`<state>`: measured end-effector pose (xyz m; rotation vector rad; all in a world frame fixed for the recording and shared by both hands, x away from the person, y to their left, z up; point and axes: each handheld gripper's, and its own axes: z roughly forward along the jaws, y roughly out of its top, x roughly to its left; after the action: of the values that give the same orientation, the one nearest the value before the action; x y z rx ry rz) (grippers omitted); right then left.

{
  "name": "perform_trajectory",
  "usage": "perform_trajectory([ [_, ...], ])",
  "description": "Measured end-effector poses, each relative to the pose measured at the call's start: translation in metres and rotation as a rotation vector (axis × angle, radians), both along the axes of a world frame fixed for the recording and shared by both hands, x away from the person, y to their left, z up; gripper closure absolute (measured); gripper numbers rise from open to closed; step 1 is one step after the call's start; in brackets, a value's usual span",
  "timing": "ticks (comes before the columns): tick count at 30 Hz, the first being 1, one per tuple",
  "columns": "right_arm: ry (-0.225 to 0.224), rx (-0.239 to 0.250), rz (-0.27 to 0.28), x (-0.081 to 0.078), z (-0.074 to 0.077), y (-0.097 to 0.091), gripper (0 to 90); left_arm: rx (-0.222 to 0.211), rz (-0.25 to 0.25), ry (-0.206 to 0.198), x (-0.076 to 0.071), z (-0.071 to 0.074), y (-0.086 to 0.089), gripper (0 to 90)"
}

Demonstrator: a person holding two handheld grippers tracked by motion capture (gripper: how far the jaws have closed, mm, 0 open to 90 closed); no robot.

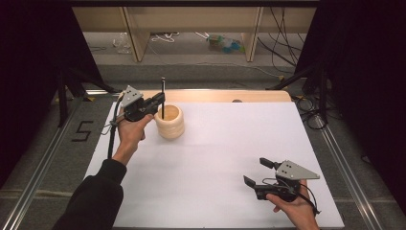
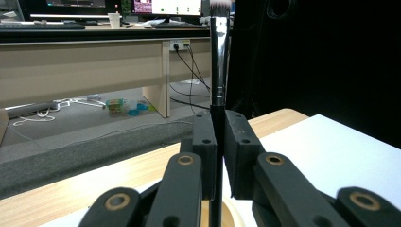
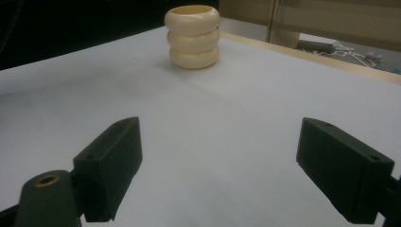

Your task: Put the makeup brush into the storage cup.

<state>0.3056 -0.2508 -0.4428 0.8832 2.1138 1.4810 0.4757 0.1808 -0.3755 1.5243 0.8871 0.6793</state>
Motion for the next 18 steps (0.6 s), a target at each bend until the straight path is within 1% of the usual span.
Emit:
perform_trajectory([
  [1,0.0,0.001,0.001,0.0,0.0,0.0,16.2,0.003,0.002,0.001,0.001,-0.001,0.0,83.4],
  [2,0.0,0.001,0.0,0.0,0.0,0.0,16.2,-0.009,0.008,0.004,0.003,-0.002,0.0,83.4],
  [5,-0.005,0.001,0.004,0.0,0.0,0.0,16.2,-0.007,0.012,-0.001,0.005,-0.003,0.0,83.5],
  [8,0.0,0.001,0.002,0.0,0.0,0.0,16.2,-0.025,0.017,-0.011,0.008,-0.004,0.0,83.4],
  [9,0.0,0.001,0.002,0.0,0.0,0.0,16.2,-0.025,0.017,-0.011,0.008,-0.004,0.0,83.5],
  [10,0.007,0.003,0.005,0.0,0.0,0.0,16.2,-0.035,0.019,-0.009,0.009,-0.005,0.0,83.5],
  [11,-0.005,0.002,0.004,0.0,0.0,0.0,16.2,-0.037,0.024,-0.007,0.01,-0.005,0.0,83.5],
  [12,-0.006,0.0,0.003,0.0,0.0,0.0,16.2,-0.037,0.024,-0.007,0.01,-0.005,0.0,83.4],
  [13,0.0,0.001,0.005,0.0,0.0,0.0,16.2,-0.028,0.029,-0.014,0.012,-0.006,0.001,83.5],
  [15,0.001,0.002,0.005,0.0,0.0,0.0,16.2,-0.03,0.031,-0.01,0.012,-0.007,0.001,83.5],
  [16,0.021,0.006,0.004,-0.001,0.0,0.001,16.2,-0.033,0.032,-0.01,0.013,-0.007,0.001,83.5],
  [17,-0.004,0.001,0.005,0.0,0.0,0.0,16.2,-0.024,0.032,-0.016,0.014,-0.008,0.001,83.4],
  [18,0.001,0.002,0.006,0.0,0.0,0.0,16.2,-0.024,0.032,-0.016,0.014,-0.008,0.001,83.5],
])
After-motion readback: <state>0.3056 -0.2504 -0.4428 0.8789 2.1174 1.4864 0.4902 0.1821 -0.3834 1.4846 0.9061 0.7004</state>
